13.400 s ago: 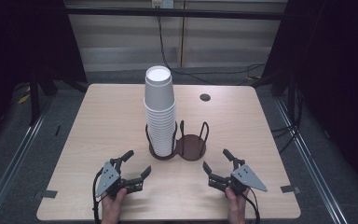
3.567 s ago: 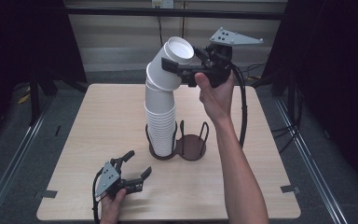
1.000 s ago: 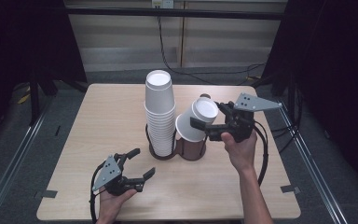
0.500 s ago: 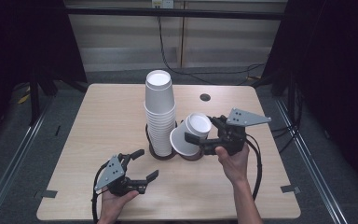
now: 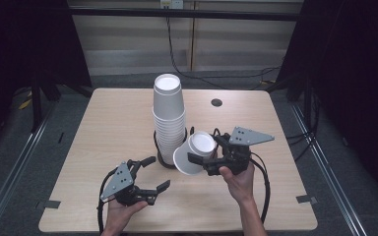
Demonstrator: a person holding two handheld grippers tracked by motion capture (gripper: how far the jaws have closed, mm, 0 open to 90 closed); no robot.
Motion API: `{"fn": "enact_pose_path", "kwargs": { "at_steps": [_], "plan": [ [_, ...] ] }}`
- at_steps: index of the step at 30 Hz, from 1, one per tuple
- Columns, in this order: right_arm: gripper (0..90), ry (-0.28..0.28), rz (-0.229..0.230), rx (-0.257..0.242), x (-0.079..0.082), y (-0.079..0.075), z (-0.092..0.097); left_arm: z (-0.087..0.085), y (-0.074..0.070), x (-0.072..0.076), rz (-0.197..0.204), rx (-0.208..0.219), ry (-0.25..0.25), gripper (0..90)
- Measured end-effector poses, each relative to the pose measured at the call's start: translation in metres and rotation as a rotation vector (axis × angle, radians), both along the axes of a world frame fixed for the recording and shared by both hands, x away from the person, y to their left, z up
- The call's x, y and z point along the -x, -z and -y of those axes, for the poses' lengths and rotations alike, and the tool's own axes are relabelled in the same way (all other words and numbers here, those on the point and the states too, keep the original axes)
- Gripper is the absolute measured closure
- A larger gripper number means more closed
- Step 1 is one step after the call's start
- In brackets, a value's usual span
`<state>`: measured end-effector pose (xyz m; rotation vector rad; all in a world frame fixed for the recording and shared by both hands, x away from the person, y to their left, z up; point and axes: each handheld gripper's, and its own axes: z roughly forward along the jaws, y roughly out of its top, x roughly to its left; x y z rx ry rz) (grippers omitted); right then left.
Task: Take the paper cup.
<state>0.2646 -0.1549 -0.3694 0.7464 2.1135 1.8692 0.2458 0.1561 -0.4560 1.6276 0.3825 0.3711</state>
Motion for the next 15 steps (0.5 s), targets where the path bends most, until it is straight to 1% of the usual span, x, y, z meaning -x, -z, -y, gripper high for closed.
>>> {"fn": "enact_pose_path", "kwargs": {
  "at_steps": [1,2,4,9,11,12,13,15],
  "plan": [
    [22.0,-0.002,-0.004,-0.001,0.000,0.002,-0.001,0.000,0.000,0.000,-0.003,0.004,0.002,15.9],
    [22.0,-0.007,-0.008,0.002,0.001,0.005,-0.002,0.000,-0.001,0.000,0.004,-0.001,0.000,15.9],
    [22.0,-0.013,-0.014,0.004,0.002,0.010,-0.005,0.001,-0.001,0.000,0.003,0.009,0.004,15.8],
    [22.0,-0.024,-0.027,0.000,0.004,0.019,-0.010,0.003,-0.004,0.001,0.019,0.001,0.024,15.7],
    [22.0,-0.030,-0.029,0.005,0.004,0.022,-0.012,0.005,-0.005,0.001,0.017,0.006,0.033,15.6],
    [22.1,-0.031,-0.030,0.008,0.004,0.023,-0.013,0.004,-0.005,0.001,0.017,-0.011,0.041,15.6],
    [22.0,-0.036,-0.035,0.009,0.005,0.025,-0.014,0.006,-0.005,0.001,0.016,-0.006,0.047,15.6],
    [22.1,-0.043,-0.038,0.010,0.005,0.027,-0.016,0.006,-0.005,0.001,0.021,-0.020,0.056,15.7]
  ]
}}
